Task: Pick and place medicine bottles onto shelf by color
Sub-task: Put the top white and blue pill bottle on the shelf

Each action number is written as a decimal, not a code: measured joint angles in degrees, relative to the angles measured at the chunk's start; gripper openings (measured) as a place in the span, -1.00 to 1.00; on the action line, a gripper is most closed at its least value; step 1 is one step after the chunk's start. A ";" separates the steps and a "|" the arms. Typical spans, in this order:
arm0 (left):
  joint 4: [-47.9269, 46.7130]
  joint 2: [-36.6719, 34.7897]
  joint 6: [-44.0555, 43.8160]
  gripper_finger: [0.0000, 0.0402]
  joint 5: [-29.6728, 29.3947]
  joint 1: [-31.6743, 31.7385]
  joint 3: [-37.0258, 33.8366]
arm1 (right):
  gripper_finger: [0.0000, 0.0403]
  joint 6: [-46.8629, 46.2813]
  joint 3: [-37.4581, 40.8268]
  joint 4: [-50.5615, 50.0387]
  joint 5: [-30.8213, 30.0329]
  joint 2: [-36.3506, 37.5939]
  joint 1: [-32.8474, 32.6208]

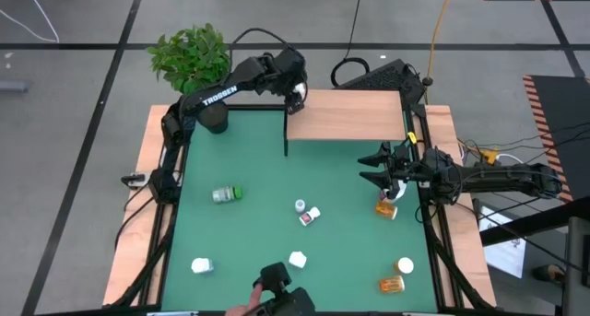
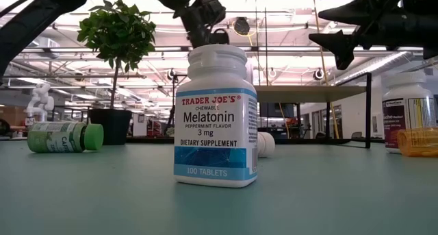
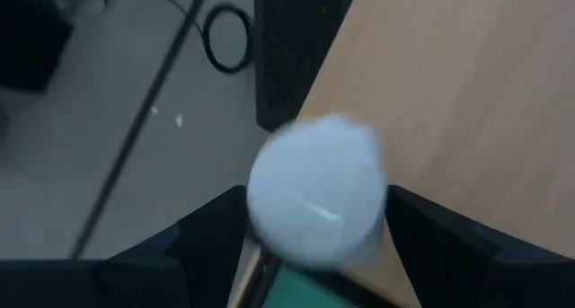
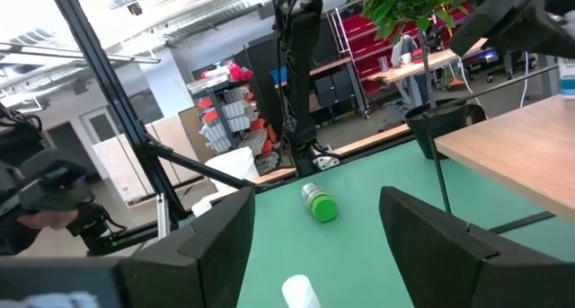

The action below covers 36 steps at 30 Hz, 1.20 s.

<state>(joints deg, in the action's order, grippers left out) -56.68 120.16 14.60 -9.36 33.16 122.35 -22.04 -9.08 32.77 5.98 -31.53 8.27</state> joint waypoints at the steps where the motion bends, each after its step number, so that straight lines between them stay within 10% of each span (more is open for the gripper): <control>1: -0.62 0.00 -0.19 0.40 1.27 0.52 -0.01 | 0.17 0.04 0.00 0.00 0.00 0.00 0.00; 18: 1.46 -0.02 3.29 0.18 3.95 1.36 0.04 | 0.17 0.13 0.00 0.00 -0.17 0.00 -0.01; 36: -0.02 -0.09 -5.60 0.41 2.70 0.48 0.06 | 0.17 0.17 0.00 -0.01 -0.09 0.00 -0.01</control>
<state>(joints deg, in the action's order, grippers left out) -56.70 120.07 9.00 -6.67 33.64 122.41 -21.87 -9.08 32.76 5.89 -31.53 8.26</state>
